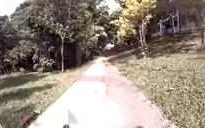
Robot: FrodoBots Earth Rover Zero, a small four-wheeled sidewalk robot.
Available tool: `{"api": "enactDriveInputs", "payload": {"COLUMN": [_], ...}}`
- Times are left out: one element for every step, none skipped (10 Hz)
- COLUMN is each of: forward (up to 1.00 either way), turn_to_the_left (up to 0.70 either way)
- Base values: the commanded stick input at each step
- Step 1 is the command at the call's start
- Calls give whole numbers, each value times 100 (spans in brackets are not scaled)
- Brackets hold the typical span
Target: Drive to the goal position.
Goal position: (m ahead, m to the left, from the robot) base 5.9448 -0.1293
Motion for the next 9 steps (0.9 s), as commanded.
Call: {"api": "enactDriveInputs", "payload": {"forward": [70, 70, 70, 70, 70, 70, 70, 70, 70], "turn_to_the_left": [0, 0, 0, 0, 0, 0, 0, 0, 0]}}
